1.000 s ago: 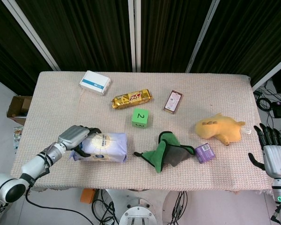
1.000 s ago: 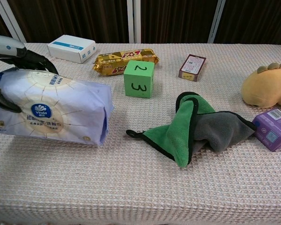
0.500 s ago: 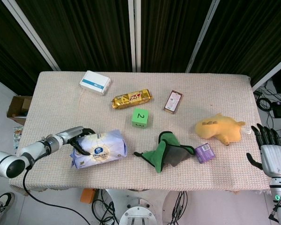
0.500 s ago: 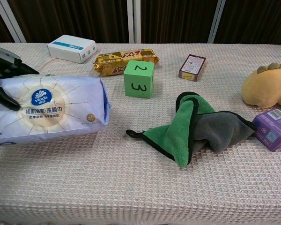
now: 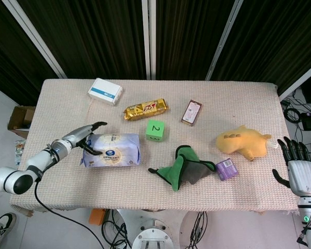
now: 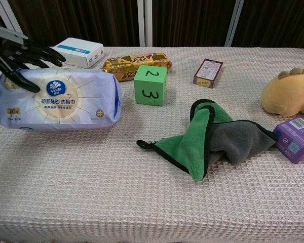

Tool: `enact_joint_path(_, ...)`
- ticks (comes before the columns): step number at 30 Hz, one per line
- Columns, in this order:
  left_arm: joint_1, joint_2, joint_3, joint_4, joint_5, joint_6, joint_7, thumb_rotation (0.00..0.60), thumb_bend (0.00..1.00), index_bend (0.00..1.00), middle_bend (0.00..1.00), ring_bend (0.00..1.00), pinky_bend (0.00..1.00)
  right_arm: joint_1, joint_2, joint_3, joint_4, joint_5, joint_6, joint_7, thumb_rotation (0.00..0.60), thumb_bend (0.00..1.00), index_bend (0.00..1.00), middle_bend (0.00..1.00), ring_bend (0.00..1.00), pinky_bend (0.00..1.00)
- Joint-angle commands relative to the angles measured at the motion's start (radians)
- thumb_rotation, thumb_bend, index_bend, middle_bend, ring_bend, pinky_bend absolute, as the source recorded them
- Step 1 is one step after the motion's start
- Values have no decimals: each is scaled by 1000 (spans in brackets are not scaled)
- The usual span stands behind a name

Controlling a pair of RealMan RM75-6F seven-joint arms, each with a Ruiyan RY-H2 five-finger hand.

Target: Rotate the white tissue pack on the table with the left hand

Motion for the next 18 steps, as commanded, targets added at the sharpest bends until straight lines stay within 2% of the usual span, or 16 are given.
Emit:
enact_joint_path(1, 14, -19, 13, 13, 7, 51, 15, 600, 160, 4, 0, 4, 194, 0, -1, -1, -1, -2, 0, -2, 600, 185, 0, 0, 0, 0)
enact_joint_path(6, 11, -39, 24, 19, -21, 126, 27, 600, 159, 3, 0, 4, 194, 0, 0, -1, -9, -10, 9, -6, 600, 188, 0, 0, 0, 0)
enact_joint_path(13, 27, -77, 36, 20, -34, 286, 81, 600, 154, 3, 0, 4, 194, 0, 4, -4, -14, -12, 4, 0, 600, 195, 0, 0, 0, 0)
enact_joint_path(16, 35, -60, 32, -12, -32, 302, 66, 600, 139, 3, 0, 4, 194, 1, 4, -6, -14, -12, 1, 4, 600, 196, 0, 0, 0, 0)
enact_joint_path(18, 50, -33, 35, -43, 16, 327, 70, 600, 132, 3, 0, 4, 194, -1, 3, -6, -12, -11, 3, 6, 600, 196, 0, 0, 0, 0)
